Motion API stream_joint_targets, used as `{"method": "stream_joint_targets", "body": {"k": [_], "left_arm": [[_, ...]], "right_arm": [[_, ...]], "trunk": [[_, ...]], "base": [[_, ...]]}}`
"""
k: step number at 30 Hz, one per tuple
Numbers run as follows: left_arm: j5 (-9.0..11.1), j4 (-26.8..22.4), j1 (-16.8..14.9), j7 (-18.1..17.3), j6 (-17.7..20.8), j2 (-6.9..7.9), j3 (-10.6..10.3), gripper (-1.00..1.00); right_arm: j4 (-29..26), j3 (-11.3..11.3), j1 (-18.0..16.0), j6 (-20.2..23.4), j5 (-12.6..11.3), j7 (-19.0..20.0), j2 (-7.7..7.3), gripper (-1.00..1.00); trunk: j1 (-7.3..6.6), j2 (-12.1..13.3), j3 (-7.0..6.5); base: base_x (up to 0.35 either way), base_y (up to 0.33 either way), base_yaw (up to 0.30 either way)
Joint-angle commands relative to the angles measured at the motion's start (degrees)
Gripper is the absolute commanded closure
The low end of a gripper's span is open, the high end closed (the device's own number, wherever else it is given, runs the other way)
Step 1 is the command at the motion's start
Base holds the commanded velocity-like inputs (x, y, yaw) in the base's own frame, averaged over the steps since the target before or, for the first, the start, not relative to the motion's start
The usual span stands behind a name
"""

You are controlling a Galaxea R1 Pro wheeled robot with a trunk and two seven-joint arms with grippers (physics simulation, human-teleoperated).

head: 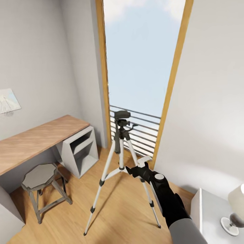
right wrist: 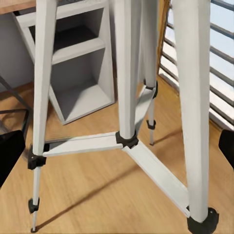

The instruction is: Attach the digital camera to the camera tripod in the bedroom.

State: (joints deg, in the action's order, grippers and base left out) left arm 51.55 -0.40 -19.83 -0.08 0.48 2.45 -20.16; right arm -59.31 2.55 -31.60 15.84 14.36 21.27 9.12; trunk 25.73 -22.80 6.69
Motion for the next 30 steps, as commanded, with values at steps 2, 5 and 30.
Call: {"method": "stream_joint_targets", "body": {"k": [2, 5, 30], "left_arm": [[0.4, 0.0, 0.0, 0.0, 0.1, 0.01, -0.5, 1.00], [0.4, 0.0, 0.0, 0.0, 0.1, 0.01, -0.5, 1.00], [0.5, -0.5, 0.0, 0.0, 0.1, 0.08, -0.4, 1.00]], "right_arm": [[-0.1, -0.1, 0.0, 0.2, 0.5, 0.3, 0.03, -1.00], [-0.2, -0.1, 0.0, 0.2, 0.4, 0.2, -0.07, -1.00], [-0.8, -3.9, 0.0, 0.2, 0.6, -4.2, -0.55, -1.00]], "trunk": [[0.06, -0.1, 0.12], [0.06, -0.1, 0.12], [0.06, -0.1, 0.12]], "base": [[0.193, 0.136, 0.000], [0.091, 0.063, 0.000], [0.050, 0.005, 0.000]]}}
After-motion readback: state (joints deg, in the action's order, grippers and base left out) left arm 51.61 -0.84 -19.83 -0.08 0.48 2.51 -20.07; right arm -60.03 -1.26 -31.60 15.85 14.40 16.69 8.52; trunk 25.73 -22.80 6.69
